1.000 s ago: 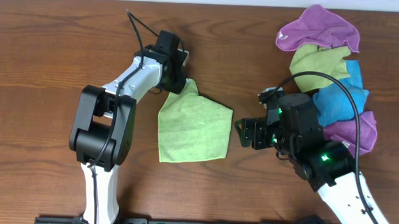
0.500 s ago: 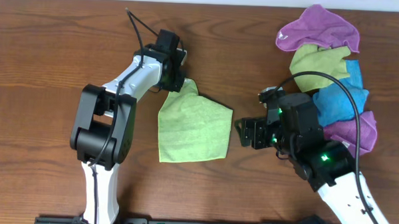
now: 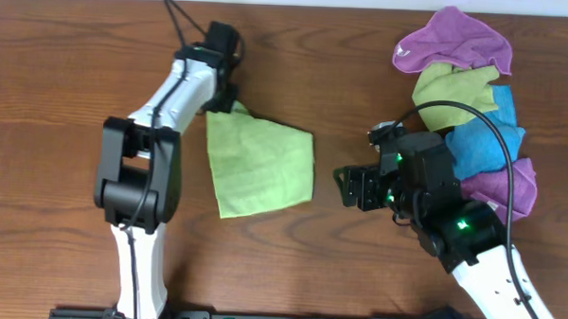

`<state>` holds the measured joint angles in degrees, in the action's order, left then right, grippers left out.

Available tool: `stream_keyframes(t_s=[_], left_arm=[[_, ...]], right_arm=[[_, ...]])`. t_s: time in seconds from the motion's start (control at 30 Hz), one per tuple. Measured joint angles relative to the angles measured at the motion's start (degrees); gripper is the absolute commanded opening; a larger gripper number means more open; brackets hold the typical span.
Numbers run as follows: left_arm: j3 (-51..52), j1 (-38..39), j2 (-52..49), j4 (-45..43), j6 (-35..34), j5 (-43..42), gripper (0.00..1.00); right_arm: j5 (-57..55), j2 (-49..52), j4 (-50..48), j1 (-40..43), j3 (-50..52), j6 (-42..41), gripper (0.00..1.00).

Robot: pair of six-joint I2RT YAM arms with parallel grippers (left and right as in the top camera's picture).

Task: Fold the cloth
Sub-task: 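Grasp the green cloth's right corner with the right gripper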

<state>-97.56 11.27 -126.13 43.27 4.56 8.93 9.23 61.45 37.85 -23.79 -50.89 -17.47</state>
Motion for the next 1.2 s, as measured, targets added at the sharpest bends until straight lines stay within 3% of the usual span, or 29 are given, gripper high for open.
stream_keyframes(t_s=[0.23,0.53,0.73,1.2], left_arm=[[0.00,-6.43,0.00,3.39,0.00,1.57,0.06],[0.00,-5.86,0.00,4.42,-0.44,-2.21,0.06],[0.00,-5.86,0.00,4.81,-2.21,-4.26,0.06],[0.00,-5.86,0.00,4.61,-3.50,-5.79,0.06]], right_arm=[[1.62,2.82,-0.92,0.00,0.00,0.17,0.89],[19.91,21.94,-13.00,0.22,0.00,2.05,0.85],[30.12,28.39,-16.22,0.22,0.00,2.10,0.84],[37.03,39.63,-25.09,-1.86,0.00,-0.02,0.85]])
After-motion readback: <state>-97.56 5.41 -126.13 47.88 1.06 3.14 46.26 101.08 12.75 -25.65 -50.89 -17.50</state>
